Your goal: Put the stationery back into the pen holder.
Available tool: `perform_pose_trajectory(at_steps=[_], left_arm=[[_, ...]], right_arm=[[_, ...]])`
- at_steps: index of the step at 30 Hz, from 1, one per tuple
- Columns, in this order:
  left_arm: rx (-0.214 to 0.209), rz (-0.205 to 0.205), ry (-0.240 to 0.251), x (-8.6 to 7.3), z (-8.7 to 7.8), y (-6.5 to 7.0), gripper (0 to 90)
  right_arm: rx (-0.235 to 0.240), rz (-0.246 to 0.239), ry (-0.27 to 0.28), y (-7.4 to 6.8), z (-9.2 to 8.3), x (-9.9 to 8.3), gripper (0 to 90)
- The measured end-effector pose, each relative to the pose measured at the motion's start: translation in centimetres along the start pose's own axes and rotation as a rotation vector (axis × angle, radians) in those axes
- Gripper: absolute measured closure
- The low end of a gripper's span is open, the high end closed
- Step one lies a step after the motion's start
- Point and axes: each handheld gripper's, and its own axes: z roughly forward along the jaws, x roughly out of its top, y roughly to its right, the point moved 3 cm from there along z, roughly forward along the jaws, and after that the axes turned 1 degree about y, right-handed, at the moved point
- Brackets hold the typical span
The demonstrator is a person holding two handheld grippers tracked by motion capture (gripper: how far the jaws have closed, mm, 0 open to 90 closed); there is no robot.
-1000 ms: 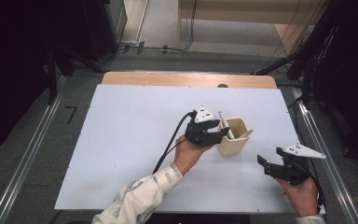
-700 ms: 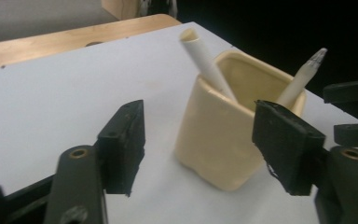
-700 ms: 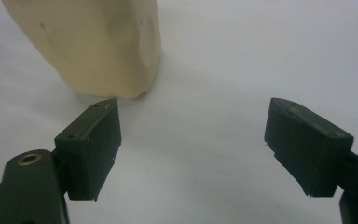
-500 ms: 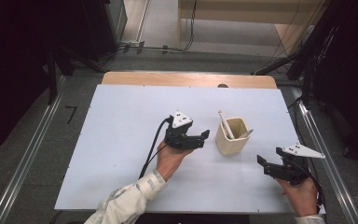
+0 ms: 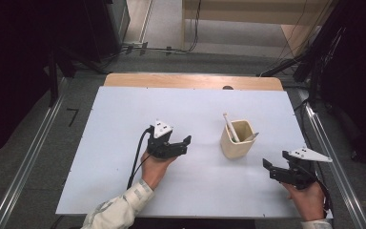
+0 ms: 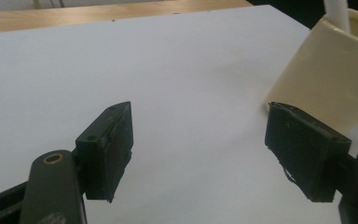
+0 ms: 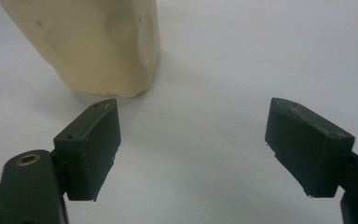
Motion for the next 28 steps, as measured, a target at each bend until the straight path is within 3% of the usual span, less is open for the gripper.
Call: perform_pose_trajectory(at_steps=[15,20,28], left_arm=[[0.088,-0.055,-0.012,-1.9,-3.6,-3.7,21.4],[0.15,-0.09,-0.044,-3.2,-5.4,-6.0,21.2],[0.219,-0.138,-0.049,-4.9,-8.1,-9.1,21.2]], right_arm=[[-0.004,0.001,-0.004,-0.1,0.0,-0.1,16.6],[-0.003,0.002,-0.005,0.0,-0.1,-0.1,16.6],[-0.009,0.002,0.0,0.0,-0.1,-0.1,16.4]])
